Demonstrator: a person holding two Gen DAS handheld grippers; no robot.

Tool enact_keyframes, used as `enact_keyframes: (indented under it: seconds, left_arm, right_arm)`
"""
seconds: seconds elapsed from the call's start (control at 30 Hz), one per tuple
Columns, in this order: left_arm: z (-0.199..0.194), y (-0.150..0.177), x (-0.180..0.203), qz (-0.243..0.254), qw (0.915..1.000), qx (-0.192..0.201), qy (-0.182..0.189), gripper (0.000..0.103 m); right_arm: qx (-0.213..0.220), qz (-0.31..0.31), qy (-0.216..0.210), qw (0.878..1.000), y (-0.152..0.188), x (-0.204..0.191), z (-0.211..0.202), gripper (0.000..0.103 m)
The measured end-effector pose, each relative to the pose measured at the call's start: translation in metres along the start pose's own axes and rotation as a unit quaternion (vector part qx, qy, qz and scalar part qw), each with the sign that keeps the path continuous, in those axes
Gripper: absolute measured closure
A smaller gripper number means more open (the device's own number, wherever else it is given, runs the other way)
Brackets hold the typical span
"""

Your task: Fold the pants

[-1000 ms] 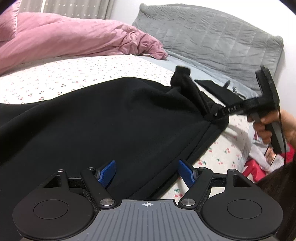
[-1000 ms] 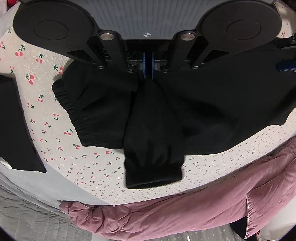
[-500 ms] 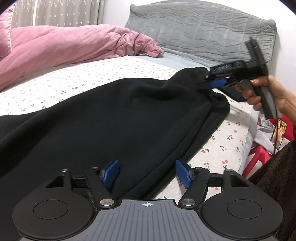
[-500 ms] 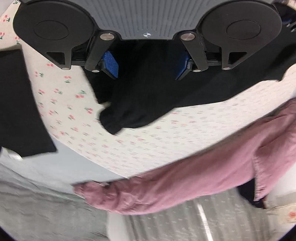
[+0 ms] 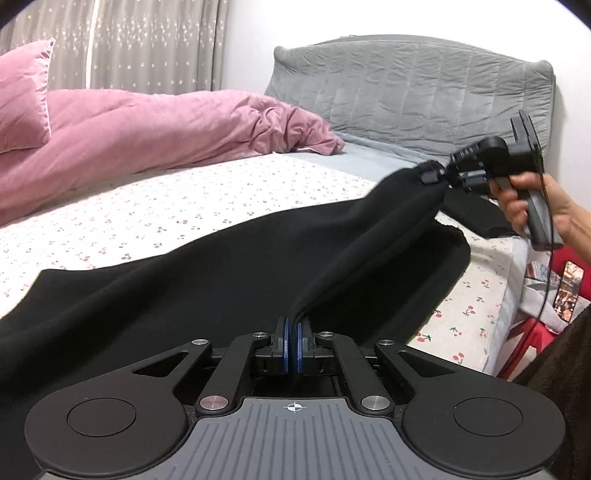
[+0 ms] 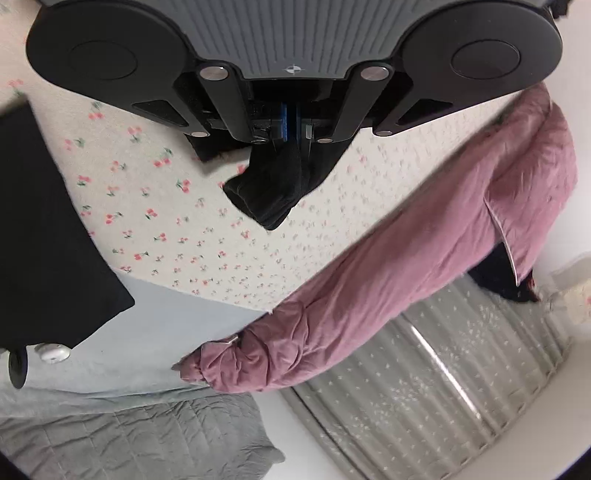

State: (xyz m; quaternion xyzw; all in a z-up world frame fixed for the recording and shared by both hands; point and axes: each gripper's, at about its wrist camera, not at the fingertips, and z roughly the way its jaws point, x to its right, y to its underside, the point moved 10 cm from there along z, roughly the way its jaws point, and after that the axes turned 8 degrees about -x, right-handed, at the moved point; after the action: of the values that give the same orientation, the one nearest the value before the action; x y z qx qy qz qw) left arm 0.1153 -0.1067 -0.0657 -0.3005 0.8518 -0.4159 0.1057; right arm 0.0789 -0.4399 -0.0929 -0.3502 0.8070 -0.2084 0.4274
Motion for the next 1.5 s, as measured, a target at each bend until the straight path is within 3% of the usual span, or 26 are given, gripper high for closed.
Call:
enact_keyframes:
  seconds: [0.17,0.23,0.3,0.37,0.43,0.53,0.63,0.67,0.77,0.83,0.97,1.03,1.07,1.13,1.3,1.4,1.5]
  left_arm:
    - [0.002,0.018,-0.001,0.005,0.9993,-0.035,0.010,0.101]
    - [0.006,0.026,0.002,0.018,0.9987,-0.048,0.005,0.101]
    - [0.008,0.029,0.005,0.026,0.9982,-0.055,0.001,0.101]
    - [0.008,0.030,0.004,0.025,0.9981,-0.055,0.000,0.101]
    - [0.008,0.031,0.003,0.019,0.9983,-0.056,0.002,0.101]
    - [0.008,0.033,0.001,0.022,0.9982,-0.056,0.001,0.101]
    - [0.008,0.035,0.001,0.025,0.9982,-0.055,-0.001,0.101]
    - [0.007,0.034,0.001,0.026,0.9982,-0.054,-0.001,0.101]
    - [0.001,0.031,0.003,0.031,0.9987,-0.039,0.008,0.101]
    - [-0.004,0.030,0.005,0.040,0.9985,-0.033,0.020,0.101]
    - [0.004,0.039,0.011,0.054,0.9962,-0.062,0.030,0.101]
    - [0.006,0.041,0.014,0.066,0.9952,-0.067,0.028,0.099]
    - [0.005,0.040,0.013,0.062,0.9952,-0.069,0.033,0.096]
    - [-0.002,0.037,0.007,0.038,0.9957,-0.065,0.053,0.089]
    - [-0.034,0.019,-0.026,-0.027,0.9976,-0.014,0.063,0.076]
    - [-0.050,0.006,-0.058,-0.043,0.9990,0.014,0.006,0.061]
    - [-0.056,-0.006,-0.098,-0.056,0.9960,0.016,-0.067,0.056]
  right_arm:
    - [-0.105,0.051,0.049,0.992,0.048,0.041,0.024,0.098]
    - [-0.105,0.055,0.041,0.992,0.051,0.046,0.027,0.099]
    - [-0.094,0.063,0.021,0.993,0.046,0.045,0.022,0.092]
    - [-0.075,0.066,0.009,0.995,0.040,0.044,0.016,0.069]
    - [-0.045,0.082,-0.012,0.996,0.029,0.046,0.008,0.054]
    - [-0.025,0.107,-0.029,0.993,0.021,0.050,0.005,0.057]
    - [-0.032,0.073,0.013,0.997,0.023,0.052,0.013,0.082]
    - [-0.029,0.058,0.029,0.997,0.023,0.051,0.012,0.085]
    - [0.003,0.019,0.042,0.999,0.016,0.039,-0.009,0.087]
    - [0.012,-0.017,0.072,0.997,0.014,0.037,-0.018,0.088]
    - [-0.054,-0.022,0.150,0.987,0.030,0.068,0.006,0.091]
    - [-0.053,-0.046,0.170,0.983,0.027,0.065,0.006,0.087]
    - [-0.052,-0.052,0.183,0.980,0.025,0.064,0.005,0.073]
    - [-0.042,-0.065,0.213,0.974,0.022,0.063,0.000,0.057]
    - [0.013,-0.064,0.207,0.976,0.004,0.059,-0.023,0.053]
    - [0.042,-0.064,0.187,0.979,-0.005,0.049,-0.030,0.048]
    - [0.047,-0.083,0.154,0.983,-0.007,0.025,-0.028,0.042]
